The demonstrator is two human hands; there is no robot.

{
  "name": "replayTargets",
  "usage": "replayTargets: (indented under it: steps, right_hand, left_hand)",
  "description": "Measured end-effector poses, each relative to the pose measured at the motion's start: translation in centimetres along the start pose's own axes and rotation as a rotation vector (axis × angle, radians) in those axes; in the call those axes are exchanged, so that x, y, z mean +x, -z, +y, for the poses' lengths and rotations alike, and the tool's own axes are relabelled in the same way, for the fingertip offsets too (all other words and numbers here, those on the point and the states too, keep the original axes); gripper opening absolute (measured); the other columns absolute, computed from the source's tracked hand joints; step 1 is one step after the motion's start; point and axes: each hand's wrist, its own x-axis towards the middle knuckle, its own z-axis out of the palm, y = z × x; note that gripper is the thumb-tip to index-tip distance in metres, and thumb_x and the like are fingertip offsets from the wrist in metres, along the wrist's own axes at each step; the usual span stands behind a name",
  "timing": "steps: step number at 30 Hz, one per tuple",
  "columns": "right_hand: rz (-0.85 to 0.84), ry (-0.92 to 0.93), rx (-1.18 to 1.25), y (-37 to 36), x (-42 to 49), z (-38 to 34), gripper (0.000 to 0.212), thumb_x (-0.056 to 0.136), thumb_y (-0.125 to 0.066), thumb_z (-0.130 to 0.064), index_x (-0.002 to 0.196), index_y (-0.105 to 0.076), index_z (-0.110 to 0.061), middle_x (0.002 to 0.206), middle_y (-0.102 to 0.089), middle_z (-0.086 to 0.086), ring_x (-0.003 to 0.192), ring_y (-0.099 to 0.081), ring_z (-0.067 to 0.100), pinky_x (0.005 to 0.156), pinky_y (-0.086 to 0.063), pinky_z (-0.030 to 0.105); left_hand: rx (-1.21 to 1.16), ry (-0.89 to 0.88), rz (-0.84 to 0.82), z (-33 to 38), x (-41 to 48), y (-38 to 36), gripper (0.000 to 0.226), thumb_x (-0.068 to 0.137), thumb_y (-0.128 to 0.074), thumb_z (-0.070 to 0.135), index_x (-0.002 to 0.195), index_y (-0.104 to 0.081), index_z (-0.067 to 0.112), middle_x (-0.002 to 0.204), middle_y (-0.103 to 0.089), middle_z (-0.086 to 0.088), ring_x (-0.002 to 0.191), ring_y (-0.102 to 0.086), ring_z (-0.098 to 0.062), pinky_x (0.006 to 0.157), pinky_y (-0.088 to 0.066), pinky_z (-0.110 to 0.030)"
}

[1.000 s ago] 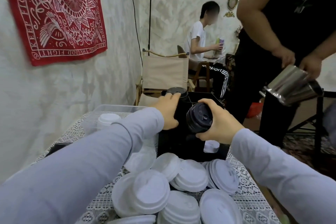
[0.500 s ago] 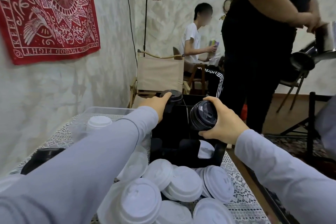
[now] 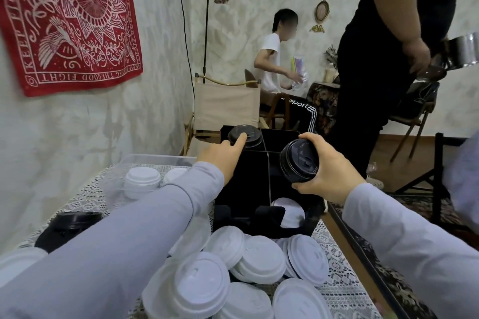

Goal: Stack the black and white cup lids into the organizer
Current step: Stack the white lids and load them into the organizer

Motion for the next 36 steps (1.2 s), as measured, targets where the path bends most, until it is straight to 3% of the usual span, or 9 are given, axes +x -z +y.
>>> replayTargets:
  steps: [6,9,12,16,19,21,24,28,36]
  right_hand:
    - [0.079,-0.018,0.003,2.7,-1.3,0.3,0.096,0.055,-0.088,-0.024,0.131,-0.032,-0.038,0.120,-0.049,-0.005,0.108,-0.053,0.018,0.093,-0.045,0.030]
    - [0.134,-0.028,0.002,4.4,-1.8,0.1,0.097,0.056,-0.089,-0.021,0.133,-0.032,-0.035,0.123,-0.050,-0.002,0.110,-0.053,0.021,0.095,-0.047,0.037]
    - [0.171,-0.017,-0.009,5.8,-2.3,-0.2,0.095,0.058,-0.088,-0.018,0.135,-0.033,-0.030,0.125,-0.049,-0.002,0.111,-0.053,0.021,0.094,-0.047,0.037]
    - [0.226,0.009,-0.021,7.1,-2.7,-0.5,0.094,0.058,-0.088,-0.017,0.134,-0.034,-0.030,0.123,-0.049,-0.004,0.114,-0.052,0.021,0.097,-0.045,0.037]
    - [0.243,0.032,-0.021,7.8,-2.7,-1.2,0.094,0.057,-0.088,-0.019,0.134,-0.034,-0.031,0.120,-0.049,-0.007,0.113,-0.052,0.020,0.098,-0.045,0.036]
    - [0.241,0.051,-0.054,8.0,-2.5,-2.0,0.096,0.057,-0.088,-0.020,0.135,-0.034,-0.030,0.124,-0.050,-0.002,0.114,-0.052,0.021,0.098,-0.045,0.037]
    - [0.219,0.078,-0.141,7.8,-2.1,-2.7,0.100,0.056,-0.088,-0.023,0.138,-0.031,-0.029,0.130,-0.049,0.001,0.117,-0.051,0.021,0.098,-0.044,0.033]
    - [0.139,0.113,-0.268,6.9,-1.6,-3.2,0.101,0.056,-0.086,-0.029,0.138,-0.027,-0.033,0.126,-0.048,-0.003,0.112,-0.050,0.019,0.087,-0.041,0.023]
    - [0.080,0.021,-0.252,4.5,-1.2,-5.3,0.097,0.059,-0.083,-0.037,0.138,-0.025,-0.031,0.119,-0.050,0.002,0.106,-0.051,0.024,0.094,-0.044,0.037]
  left_hand:
    - [0.101,-0.076,0.167,0.7,-3.2,0.5,0.091,0.082,-0.051,-0.003,0.151,0.004,0.021,0.106,-0.049,-0.009,0.082,-0.058,-0.030,0.059,-0.041,-0.035]
    - [0.131,-0.117,0.284,0.5,-4.3,0.7,0.102,0.051,-0.071,-0.007,0.144,-0.035,0.012,0.076,-0.051,-0.009,0.050,-0.051,-0.027,0.039,-0.034,-0.025]
    - [0.114,-0.160,0.443,0.3,-4.7,-0.1,0.093,0.037,-0.065,-0.013,0.128,-0.056,0.006,0.060,-0.047,-0.007,0.038,-0.041,-0.024,0.035,-0.025,-0.019]
    - [0.143,-0.177,0.502,0.5,-5.6,0.2,0.080,0.049,-0.044,-0.011,0.128,-0.054,0.001,0.059,-0.045,-0.007,0.042,-0.046,-0.024,0.034,-0.026,-0.019]
    - [0.175,-0.183,0.545,0.4,-5.8,-0.3,0.072,0.063,-0.032,-0.008,0.133,-0.039,0.002,0.061,-0.044,-0.006,0.059,-0.061,-0.030,0.034,-0.031,-0.021]
    - [0.162,-0.196,0.567,0.4,-6.1,-0.2,0.071,0.064,-0.027,-0.007,0.132,-0.039,0.002,0.061,-0.044,-0.006,0.054,-0.058,-0.029,0.034,-0.031,-0.021]
    - [0.145,-0.216,0.590,0.6,-6.5,0.1,0.072,0.060,-0.028,-0.009,0.128,-0.051,0.000,0.058,-0.044,-0.006,0.041,-0.040,-0.021,0.034,-0.024,-0.018]
    - [0.161,-0.202,0.594,0.7,-7.0,0.0,0.072,0.058,-0.034,-0.009,0.129,-0.040,0.003,0.058,-0.044,-0.004,0.041,-0.038,-0.019,0.037,-0.019,-0.017]
    - [0.132,-0.193,0.592,0.7,-7.2,0.0,0.078,0.054,-0.047,-0.012,0.129,-0.039,0.003,0.059,-0.046,-0.005,0.041,-0.040,-0.019,0.034,-0.025,-0.020]
